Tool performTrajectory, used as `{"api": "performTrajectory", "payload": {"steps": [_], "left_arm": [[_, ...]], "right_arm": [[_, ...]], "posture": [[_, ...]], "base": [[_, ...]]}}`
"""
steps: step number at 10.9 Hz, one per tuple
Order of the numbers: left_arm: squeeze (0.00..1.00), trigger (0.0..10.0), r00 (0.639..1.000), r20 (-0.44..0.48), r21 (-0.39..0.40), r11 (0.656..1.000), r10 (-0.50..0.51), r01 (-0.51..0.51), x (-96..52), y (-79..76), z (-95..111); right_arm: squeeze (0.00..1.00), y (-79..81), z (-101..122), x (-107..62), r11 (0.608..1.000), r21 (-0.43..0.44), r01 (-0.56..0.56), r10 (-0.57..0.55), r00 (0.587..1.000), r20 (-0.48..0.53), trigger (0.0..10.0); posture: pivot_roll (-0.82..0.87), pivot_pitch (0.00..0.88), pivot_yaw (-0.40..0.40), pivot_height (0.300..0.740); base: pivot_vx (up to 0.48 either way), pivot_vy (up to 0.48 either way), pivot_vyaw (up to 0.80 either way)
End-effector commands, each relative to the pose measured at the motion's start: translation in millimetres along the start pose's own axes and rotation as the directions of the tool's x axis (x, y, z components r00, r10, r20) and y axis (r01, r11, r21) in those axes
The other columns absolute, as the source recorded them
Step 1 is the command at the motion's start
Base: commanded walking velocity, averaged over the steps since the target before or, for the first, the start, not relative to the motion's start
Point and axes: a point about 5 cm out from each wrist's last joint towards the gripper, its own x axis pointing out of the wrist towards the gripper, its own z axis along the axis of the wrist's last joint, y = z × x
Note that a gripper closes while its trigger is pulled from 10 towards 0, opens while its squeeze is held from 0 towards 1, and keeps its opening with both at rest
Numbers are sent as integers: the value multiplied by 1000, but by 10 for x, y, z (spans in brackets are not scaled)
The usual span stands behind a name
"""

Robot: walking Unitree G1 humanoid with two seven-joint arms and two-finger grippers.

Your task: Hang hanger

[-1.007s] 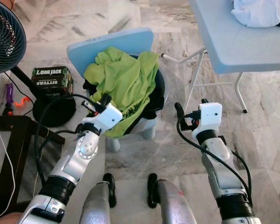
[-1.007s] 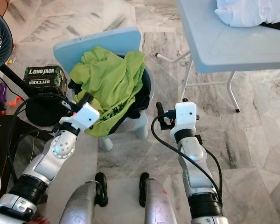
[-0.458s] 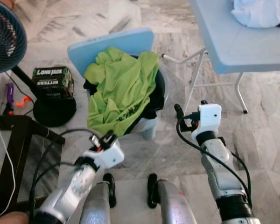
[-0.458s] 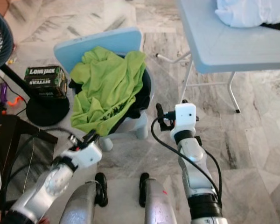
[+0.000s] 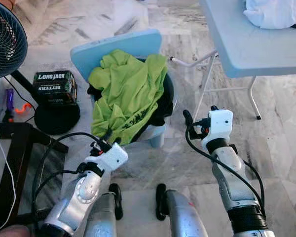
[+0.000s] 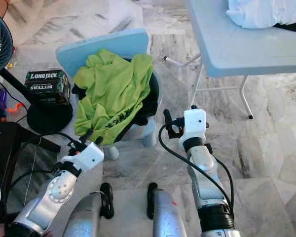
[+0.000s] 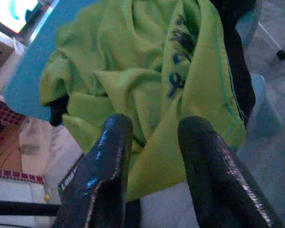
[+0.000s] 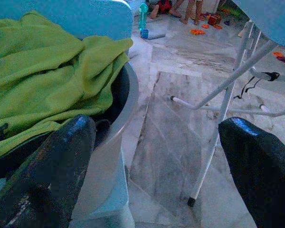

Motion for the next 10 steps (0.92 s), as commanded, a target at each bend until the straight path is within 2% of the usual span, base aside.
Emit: {"api": "performTrajectory", "payload": {"steps": [1, 2, 4, 7, 8, 10], "left_arm": [[1000, 10000, 998, -40, 9, 999, -43, 43, -38, -62, -62], [1000, 10000, 992, -60, 44, 992, -113, 116, -57, -127, -114], [1000, 10000, 979, -30, 92, 974, -204, 206, -94, -200, -65], [1000, 10000, 970, -31, 72, 968, -240, 242, -130, -321, 4], [1000, 10000, 967, -43, 113, 961, -250, 253, -74, -346, -11], [1000, 10000, 970, -66, 118, 963, -235, 242, 57, -350, -49]], "right_arm": [[0, -14, -70, -38, 1000, -1, -2, 2, 1000, -27, 10000], [0, -1, -78, -46, 1000, 0, -5, 5, 1000, -29, 10000], [0, 29, -73, -28, 1000, 8, -13, 13, 1000, -27, 10000], [0, 106, -84, 5, 999, 18, -44, 45, 998, -34, 10000], [0, 100, -54, 14, 999, 17, -42, 43, 999, -28, 10000], [0, -1, -76, -93, 999, 2, -40, 40, 998, -53, 10000]], "posture": [[-4, 325, -58, 740], [-3, 323, -59, 740], [22, 325, -59, 740], [38, 352, -70, 740], [18, 364, -74, 740], [-21, 383, -80, 740]], "base": [[0, 0, 0], [0, 0, 0], [0, 0, 0], [0, 0, 0], [0, 0, 0], [0, 0, 0]]}}
